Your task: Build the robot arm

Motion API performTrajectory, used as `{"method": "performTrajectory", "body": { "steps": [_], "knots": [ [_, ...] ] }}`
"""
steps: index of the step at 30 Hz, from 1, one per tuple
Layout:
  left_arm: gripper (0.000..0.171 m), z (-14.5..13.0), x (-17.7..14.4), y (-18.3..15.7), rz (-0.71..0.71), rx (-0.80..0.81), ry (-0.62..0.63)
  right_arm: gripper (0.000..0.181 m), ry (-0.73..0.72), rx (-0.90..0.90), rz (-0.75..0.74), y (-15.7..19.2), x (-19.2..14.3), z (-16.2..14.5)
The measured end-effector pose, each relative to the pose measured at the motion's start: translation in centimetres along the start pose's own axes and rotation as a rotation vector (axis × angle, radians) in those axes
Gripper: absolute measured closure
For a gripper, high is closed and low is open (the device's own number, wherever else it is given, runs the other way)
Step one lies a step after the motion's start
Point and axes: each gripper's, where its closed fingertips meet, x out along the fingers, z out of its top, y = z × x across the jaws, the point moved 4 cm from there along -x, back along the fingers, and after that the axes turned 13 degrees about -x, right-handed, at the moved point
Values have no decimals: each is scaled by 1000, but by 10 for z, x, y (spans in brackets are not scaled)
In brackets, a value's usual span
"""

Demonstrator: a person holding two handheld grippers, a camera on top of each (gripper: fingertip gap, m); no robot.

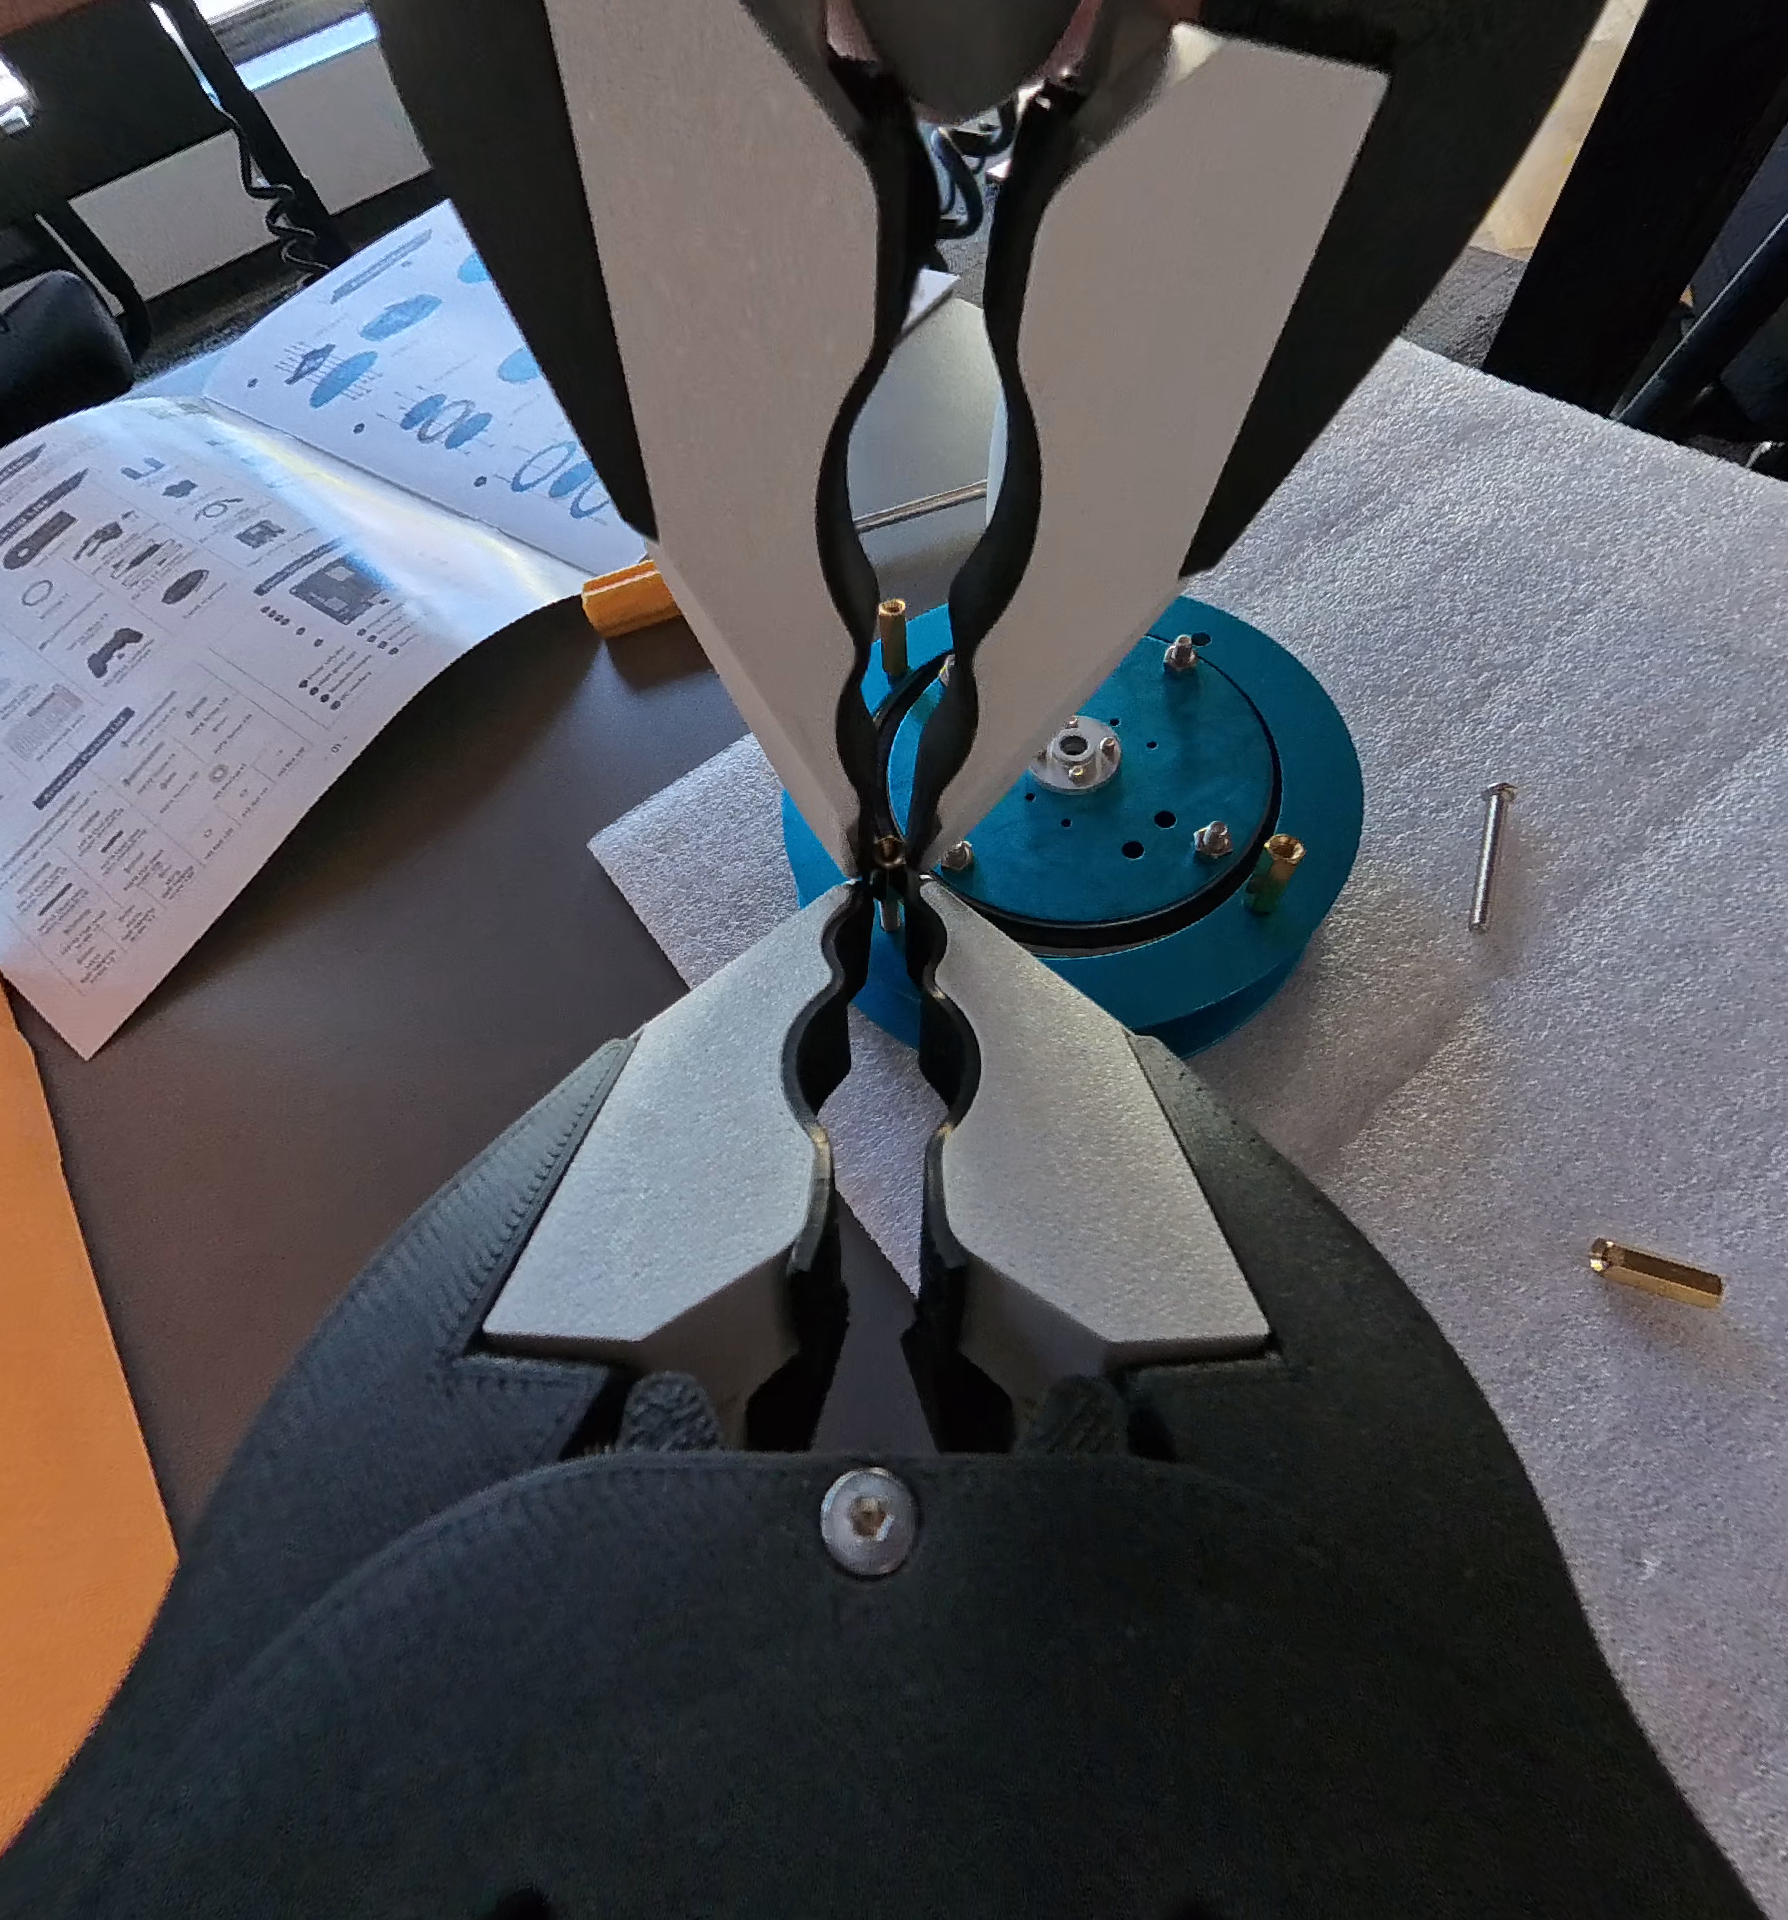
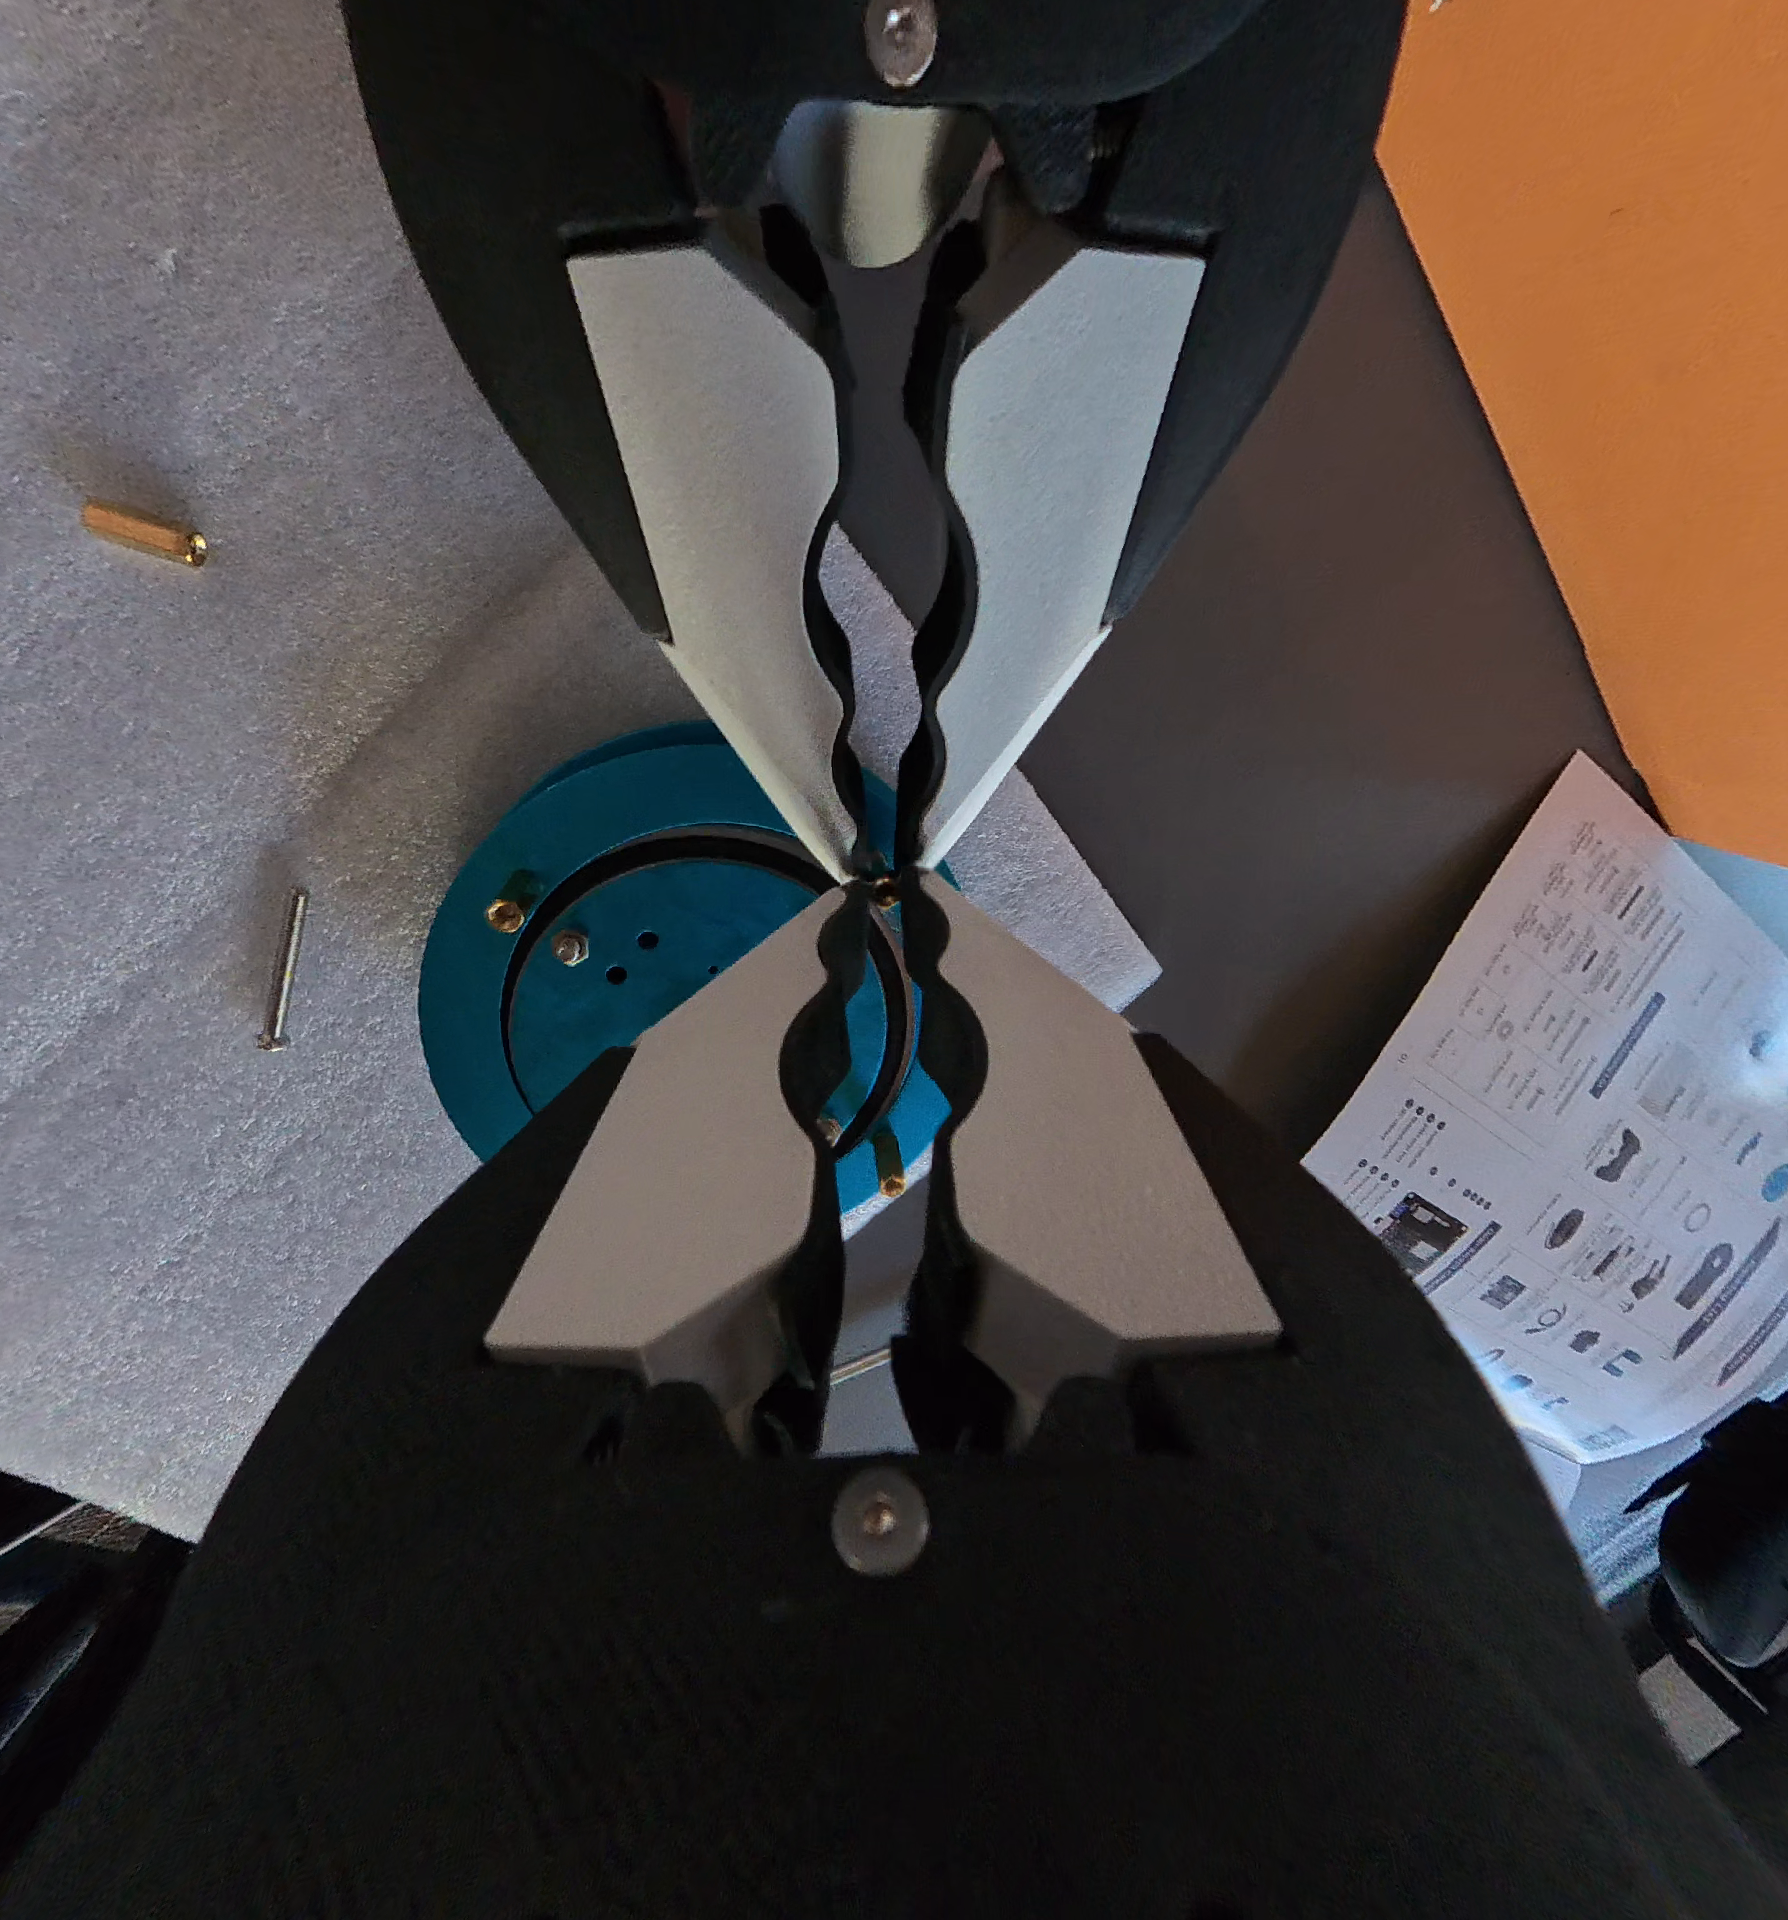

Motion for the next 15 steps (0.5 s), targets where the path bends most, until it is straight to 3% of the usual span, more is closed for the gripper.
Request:
{"method": "performTrajectory", "body": {
  "steps": [7,15],
  "knots": [
    [159,-8,-1,0,-29,-55,38,176,-23,145,10,-3,1,-5],
    [167,-8,2,4,-2,-73,42,177,-44,258,5,-5,2,-8]
  ]
}}
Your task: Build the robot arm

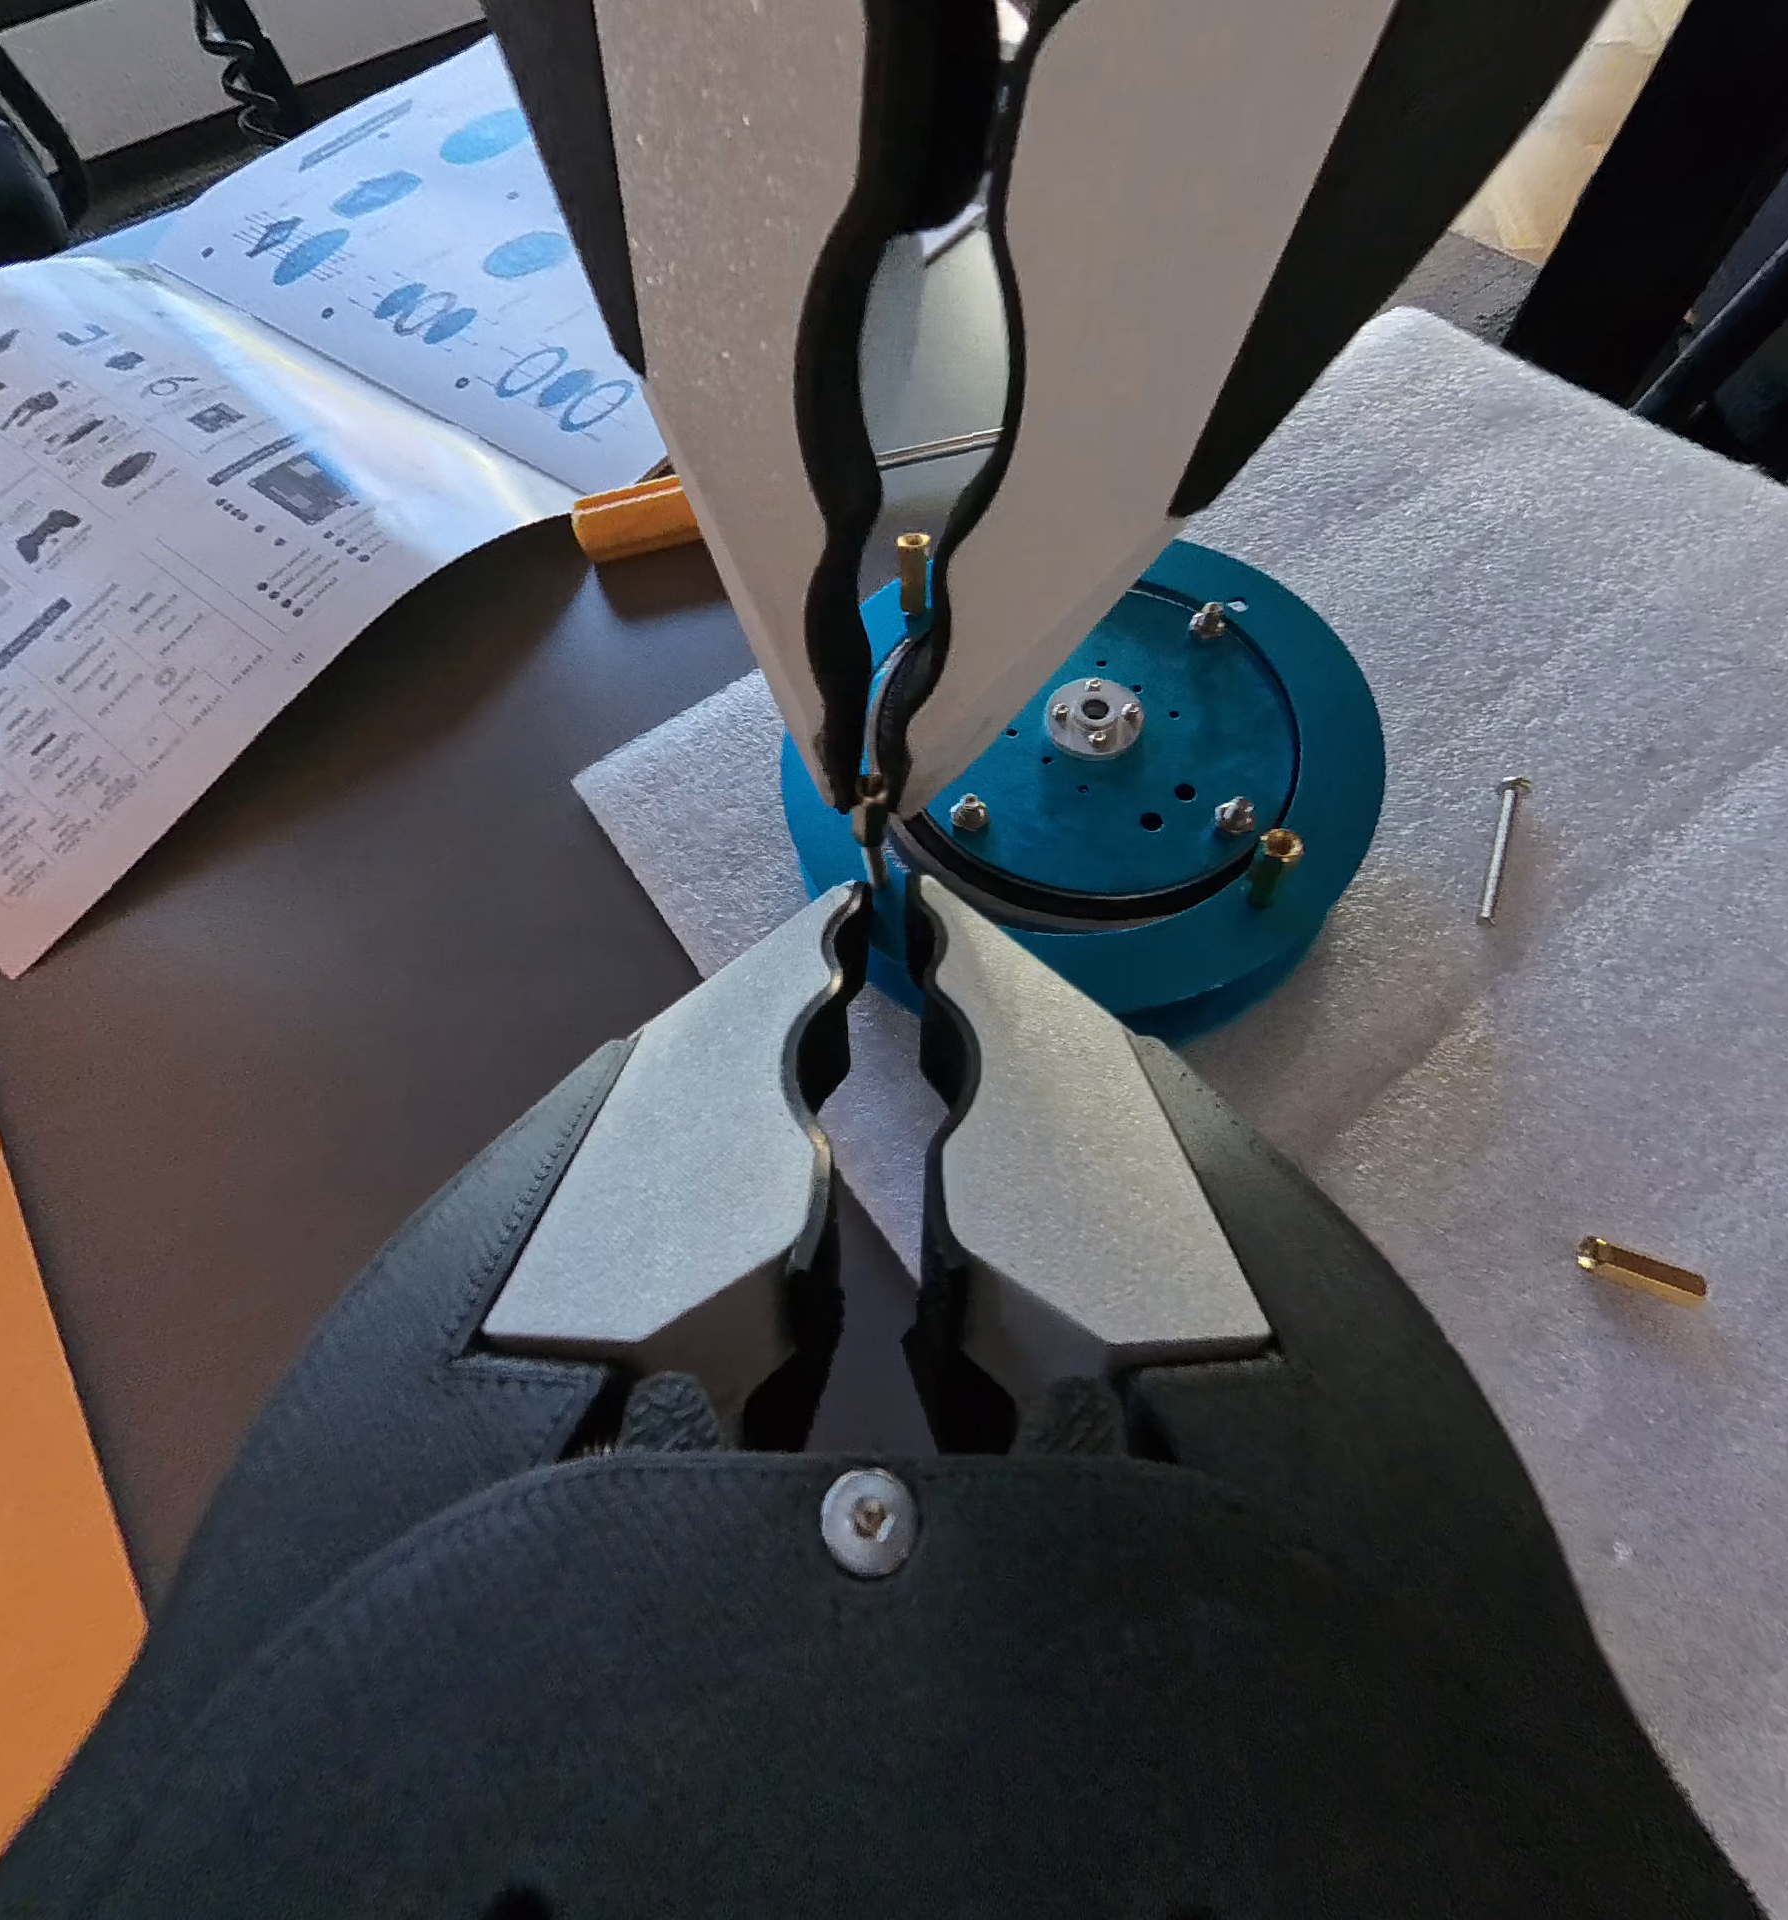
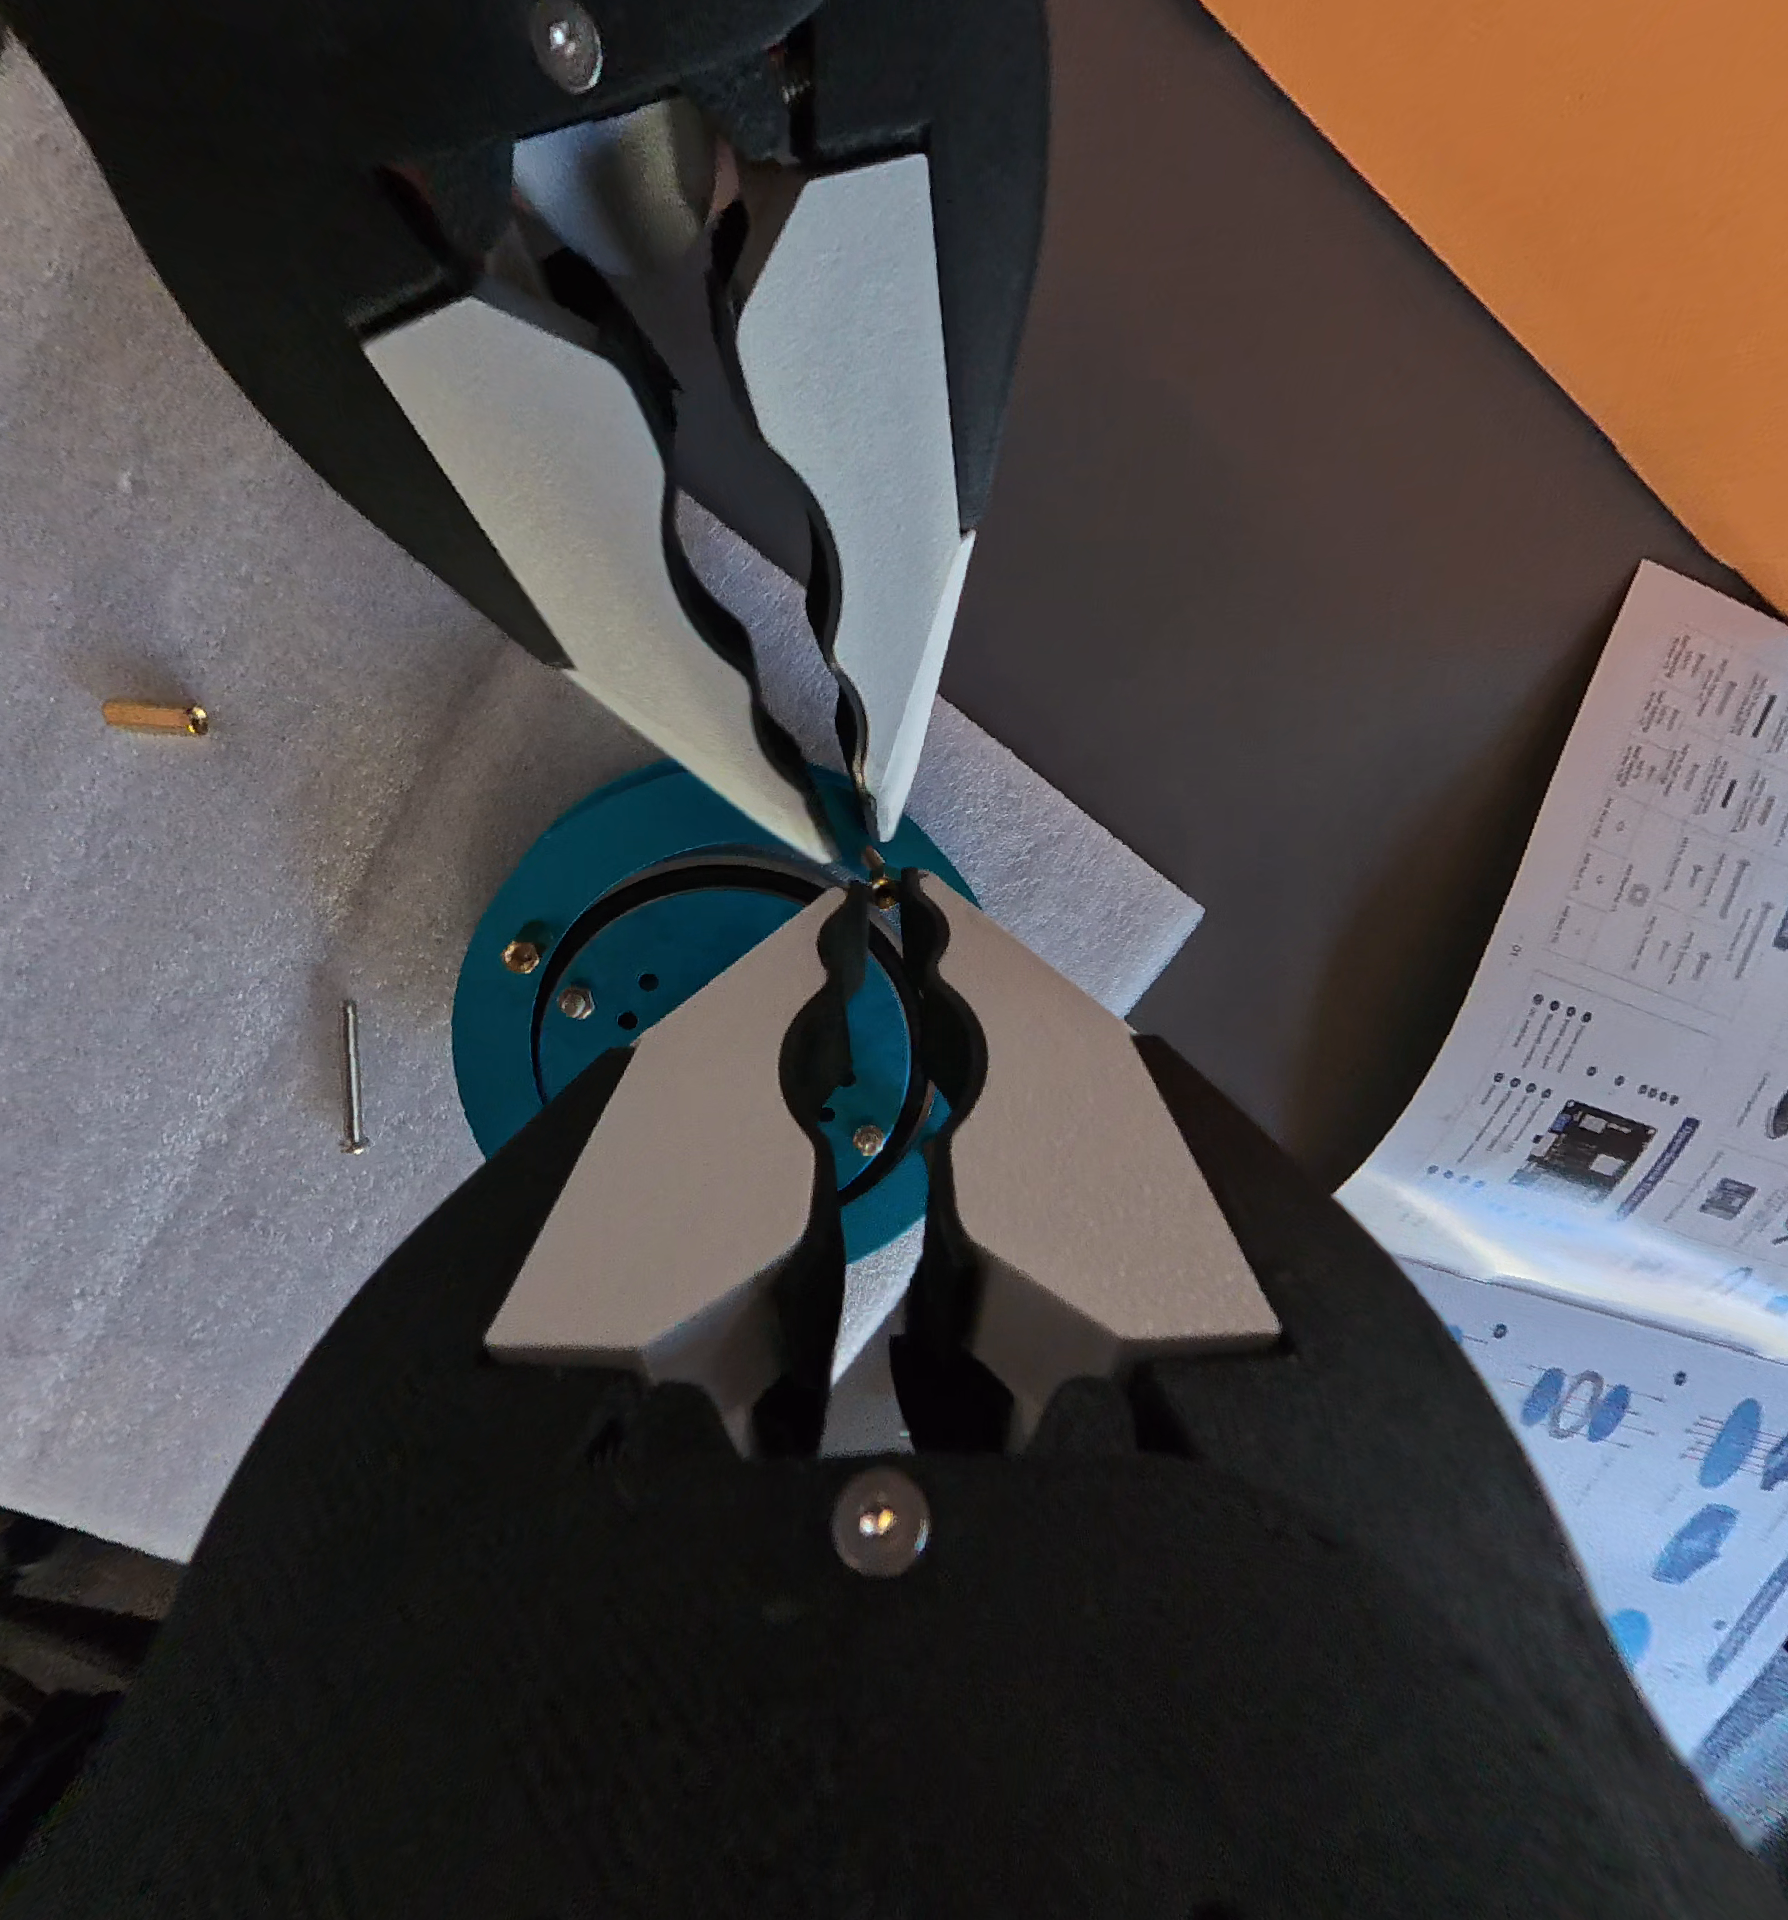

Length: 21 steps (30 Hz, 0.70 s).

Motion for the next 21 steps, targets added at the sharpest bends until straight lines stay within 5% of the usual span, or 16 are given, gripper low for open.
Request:
{"method": "performTrajectory", "body": {
  "steps": [21],
  "knots": [
    [169,3,7,1,-5,44,-5,176,-287,215,-3,1,1,-10]
  ]
}}
